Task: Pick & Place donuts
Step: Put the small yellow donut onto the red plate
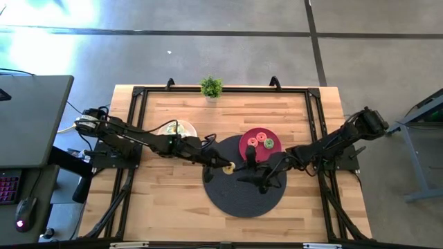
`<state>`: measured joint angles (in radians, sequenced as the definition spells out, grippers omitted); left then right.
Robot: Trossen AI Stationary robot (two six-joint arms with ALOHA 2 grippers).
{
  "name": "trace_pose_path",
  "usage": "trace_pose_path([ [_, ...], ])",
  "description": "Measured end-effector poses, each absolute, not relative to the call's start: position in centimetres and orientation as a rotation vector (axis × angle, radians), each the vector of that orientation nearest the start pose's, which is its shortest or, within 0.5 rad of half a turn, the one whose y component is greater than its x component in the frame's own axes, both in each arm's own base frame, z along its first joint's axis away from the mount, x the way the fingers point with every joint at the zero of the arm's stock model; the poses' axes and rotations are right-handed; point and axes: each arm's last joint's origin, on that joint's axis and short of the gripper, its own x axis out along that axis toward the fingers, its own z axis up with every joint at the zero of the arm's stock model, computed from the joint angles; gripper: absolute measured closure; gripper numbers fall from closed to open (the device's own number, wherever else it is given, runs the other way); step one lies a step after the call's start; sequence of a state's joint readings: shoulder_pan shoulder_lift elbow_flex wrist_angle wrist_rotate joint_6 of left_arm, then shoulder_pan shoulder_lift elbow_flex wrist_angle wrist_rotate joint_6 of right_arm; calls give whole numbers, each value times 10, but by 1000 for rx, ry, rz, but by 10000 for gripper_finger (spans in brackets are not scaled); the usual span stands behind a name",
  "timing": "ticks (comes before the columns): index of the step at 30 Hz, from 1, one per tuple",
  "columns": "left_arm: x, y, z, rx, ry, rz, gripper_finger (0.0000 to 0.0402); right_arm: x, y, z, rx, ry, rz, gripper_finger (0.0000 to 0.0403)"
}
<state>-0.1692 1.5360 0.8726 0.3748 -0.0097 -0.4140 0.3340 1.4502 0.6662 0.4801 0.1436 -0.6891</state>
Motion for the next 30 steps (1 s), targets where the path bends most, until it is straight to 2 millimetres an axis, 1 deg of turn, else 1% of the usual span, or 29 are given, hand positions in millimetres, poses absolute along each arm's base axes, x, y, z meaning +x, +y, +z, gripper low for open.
trace_pose_path([
  [6,329,-56,238,-368,293,-116,396,281,94,207,-751,204,290,214],
  [14,329,-57,237,-374,319,-139,396,283,94,214,-763,142,249,263],
  [18,328,-58,236,-405,335,-175,396,283,93,216,-758,127,237,275],
  [26,328,-58,236,-443,337,-169,396,284,93,216,-736,130,234,268],
  [30,329,-58,240,-480,299,-178,396,284,94,216,-732,124,235,260],
])
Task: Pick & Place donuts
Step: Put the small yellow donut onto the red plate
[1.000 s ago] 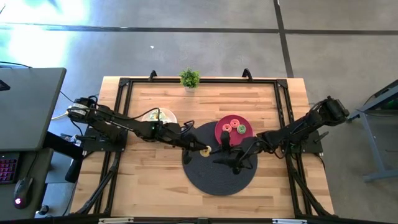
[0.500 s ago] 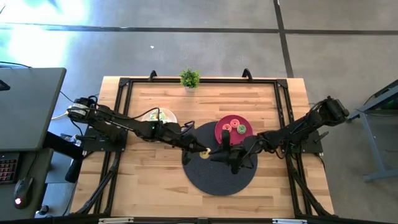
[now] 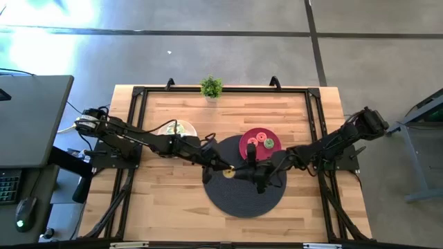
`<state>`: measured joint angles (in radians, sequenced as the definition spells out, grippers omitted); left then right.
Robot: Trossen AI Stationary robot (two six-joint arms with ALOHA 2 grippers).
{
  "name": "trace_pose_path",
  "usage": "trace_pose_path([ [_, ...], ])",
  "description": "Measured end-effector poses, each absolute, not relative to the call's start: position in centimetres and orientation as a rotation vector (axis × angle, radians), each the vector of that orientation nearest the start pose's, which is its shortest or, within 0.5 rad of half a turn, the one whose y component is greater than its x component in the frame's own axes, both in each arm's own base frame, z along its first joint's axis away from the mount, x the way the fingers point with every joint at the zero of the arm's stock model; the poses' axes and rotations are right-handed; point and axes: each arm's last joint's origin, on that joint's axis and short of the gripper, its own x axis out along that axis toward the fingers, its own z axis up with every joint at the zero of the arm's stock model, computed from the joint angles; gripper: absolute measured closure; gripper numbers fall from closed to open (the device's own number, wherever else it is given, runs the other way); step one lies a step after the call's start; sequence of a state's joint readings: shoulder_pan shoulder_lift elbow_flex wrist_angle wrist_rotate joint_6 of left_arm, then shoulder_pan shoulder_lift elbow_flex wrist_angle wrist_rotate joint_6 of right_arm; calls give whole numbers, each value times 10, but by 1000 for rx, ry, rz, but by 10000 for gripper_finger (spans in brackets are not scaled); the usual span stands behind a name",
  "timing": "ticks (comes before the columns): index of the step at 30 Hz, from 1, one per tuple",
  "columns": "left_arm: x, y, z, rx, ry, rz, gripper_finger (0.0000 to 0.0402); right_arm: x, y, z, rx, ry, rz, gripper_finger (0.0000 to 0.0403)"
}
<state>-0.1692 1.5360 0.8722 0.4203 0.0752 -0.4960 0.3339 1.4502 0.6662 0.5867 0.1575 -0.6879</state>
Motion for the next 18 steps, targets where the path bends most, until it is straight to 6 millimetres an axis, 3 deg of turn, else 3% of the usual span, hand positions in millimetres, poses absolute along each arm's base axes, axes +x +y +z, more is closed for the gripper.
trace_pose_path([
  [18,330,-59,245,-530,257,-209,396,284,94,222,-823,52,220,286],
])
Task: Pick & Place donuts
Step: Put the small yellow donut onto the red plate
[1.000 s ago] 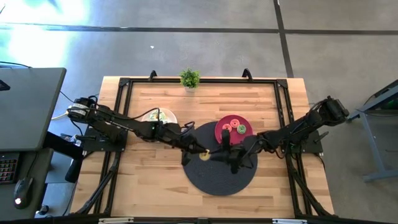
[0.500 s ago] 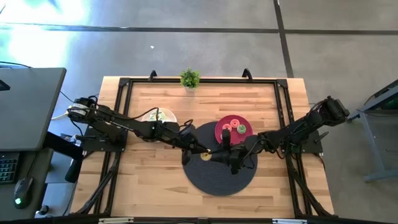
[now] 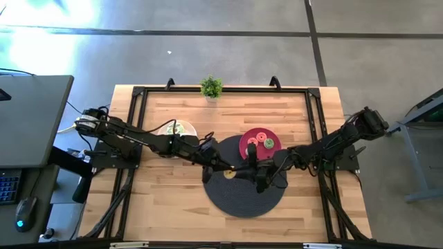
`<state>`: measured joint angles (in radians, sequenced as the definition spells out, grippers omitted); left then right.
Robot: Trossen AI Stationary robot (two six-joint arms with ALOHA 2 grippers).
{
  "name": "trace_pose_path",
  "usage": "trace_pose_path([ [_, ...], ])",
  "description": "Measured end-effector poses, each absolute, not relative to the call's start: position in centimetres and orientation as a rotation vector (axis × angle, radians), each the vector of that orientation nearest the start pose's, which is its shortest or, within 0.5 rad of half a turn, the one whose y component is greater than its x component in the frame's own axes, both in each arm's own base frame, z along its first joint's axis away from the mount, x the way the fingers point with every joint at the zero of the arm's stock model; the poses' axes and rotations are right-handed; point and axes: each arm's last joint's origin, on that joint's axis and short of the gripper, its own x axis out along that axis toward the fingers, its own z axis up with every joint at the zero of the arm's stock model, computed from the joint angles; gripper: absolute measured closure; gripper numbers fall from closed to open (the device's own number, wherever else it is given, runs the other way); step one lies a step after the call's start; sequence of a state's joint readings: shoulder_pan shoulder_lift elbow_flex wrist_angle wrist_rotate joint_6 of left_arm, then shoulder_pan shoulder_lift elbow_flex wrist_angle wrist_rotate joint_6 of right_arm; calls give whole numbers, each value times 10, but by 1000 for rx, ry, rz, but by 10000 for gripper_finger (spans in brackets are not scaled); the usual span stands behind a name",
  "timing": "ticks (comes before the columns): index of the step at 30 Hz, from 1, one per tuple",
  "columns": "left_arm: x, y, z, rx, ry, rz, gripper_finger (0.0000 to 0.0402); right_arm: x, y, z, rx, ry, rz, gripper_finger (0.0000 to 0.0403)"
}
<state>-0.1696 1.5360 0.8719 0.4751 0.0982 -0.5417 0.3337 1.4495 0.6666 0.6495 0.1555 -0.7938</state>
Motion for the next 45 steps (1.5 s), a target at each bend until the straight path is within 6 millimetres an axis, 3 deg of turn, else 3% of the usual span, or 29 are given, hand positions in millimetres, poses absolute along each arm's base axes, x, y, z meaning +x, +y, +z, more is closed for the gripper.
trace_pose_path([
  [12,330,-59,245,-364,239,-200,391,284,94,219,-822,86,244,346],
  [23,331,-55,245,-319,224,-89,285,287,95,201,-818,181,268,393],
  [28,330,-54,242,-306,247,-52,260,285,91,194,-716,327,93,395],
  [36,327,-53,231,-289,361,-27,256,269,83,176,-507,577,-282,393],
  [45,326,-53,228,-283,386,-7,257,246,85,154,-369,813,-304,392],
])
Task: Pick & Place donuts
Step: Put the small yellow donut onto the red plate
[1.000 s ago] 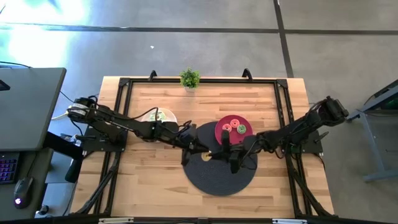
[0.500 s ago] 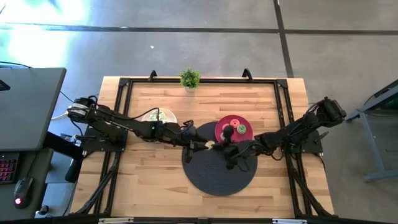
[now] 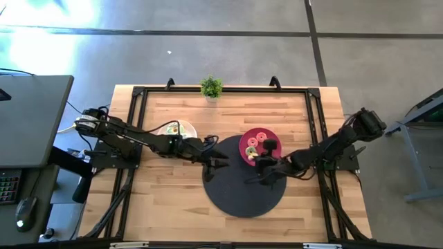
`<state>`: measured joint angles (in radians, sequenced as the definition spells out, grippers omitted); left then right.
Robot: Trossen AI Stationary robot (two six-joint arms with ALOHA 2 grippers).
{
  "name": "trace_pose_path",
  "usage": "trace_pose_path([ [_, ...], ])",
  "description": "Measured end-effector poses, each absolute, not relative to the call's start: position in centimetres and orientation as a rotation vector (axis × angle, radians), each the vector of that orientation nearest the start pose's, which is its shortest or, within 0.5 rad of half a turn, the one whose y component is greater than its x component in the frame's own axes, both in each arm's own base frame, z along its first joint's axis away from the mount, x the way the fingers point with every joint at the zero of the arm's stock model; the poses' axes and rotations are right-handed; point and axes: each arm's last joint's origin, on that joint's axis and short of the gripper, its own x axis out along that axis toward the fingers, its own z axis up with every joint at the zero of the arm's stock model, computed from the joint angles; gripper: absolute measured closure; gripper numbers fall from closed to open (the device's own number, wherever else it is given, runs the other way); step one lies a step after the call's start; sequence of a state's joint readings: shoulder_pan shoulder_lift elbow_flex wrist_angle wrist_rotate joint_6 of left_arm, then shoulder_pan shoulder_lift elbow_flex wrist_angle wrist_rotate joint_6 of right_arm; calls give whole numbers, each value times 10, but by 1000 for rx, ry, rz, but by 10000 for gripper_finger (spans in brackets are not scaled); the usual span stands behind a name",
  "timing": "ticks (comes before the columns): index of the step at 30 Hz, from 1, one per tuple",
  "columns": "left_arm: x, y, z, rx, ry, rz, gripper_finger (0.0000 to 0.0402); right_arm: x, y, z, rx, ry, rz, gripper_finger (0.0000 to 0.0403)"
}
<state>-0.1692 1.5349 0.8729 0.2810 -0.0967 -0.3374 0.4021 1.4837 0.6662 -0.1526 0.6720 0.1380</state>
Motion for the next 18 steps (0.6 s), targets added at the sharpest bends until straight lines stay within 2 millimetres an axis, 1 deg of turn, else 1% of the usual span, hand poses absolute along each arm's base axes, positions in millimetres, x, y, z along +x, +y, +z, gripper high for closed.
trace_pose_path([
  [6,326,-53,228,-282,391,-6,257,238,87,152,-431,833,-374,392],
  [13,326,-53,228,-282,386,-6,257,225,83,144,-327,979,-384,392],
  [18,326,-53,228,-282,388,-6,257,223,82,143,-327,991,-402,392],
])
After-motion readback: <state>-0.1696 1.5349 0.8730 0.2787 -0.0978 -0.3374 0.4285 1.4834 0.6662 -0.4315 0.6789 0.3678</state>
